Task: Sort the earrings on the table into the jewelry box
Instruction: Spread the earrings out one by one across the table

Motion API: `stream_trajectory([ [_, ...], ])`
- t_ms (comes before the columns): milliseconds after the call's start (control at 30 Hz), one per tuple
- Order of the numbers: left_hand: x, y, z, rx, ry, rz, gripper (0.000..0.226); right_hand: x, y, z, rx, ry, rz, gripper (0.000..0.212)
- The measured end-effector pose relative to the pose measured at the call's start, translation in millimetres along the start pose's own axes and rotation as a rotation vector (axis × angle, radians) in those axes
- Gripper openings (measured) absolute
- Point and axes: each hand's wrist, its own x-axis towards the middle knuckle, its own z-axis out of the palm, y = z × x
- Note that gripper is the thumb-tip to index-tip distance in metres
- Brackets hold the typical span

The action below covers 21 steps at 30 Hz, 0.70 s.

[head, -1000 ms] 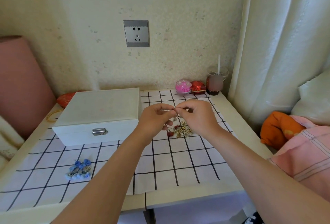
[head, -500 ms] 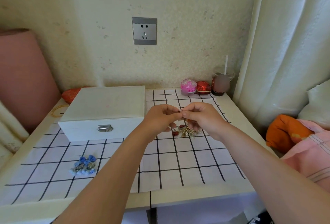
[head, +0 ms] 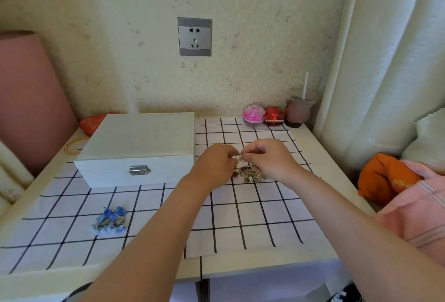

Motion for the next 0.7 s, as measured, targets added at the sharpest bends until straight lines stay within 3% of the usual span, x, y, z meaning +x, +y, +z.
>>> stream_trajectory([
  [67,0,3,-7,-0.106,-0.011,0.034,0.043,1,-3,0,0.039,-0.014,0.008,0.007],
  [233,-4,7,-18,-0.338,0.003,0.065,0.051,-2,-18,-2,0.422,-0.058,0.082,0.026],
  [400,-19,9,-26,-0.54,0.008,0.018,0.023,-3,-23,3,0.522,-0.084,0.116,0.034],
  [467,-27,6,-30,-0.52,-0.021,-0.029,0.02,-2,-21,5,0.339,-0.08,0.059,0.019],
  [600,-44,-6,-41,-0.317,-0.136,-0.07,0.015,-5,-8,6,-0.546,-0.079,-0.194,0.022],
  [700,-59,-16,-44,-0.197,-0.254,-0.094,0.012,-8,-9,10,-0.719,-0.161,-0.28,0.022],
])
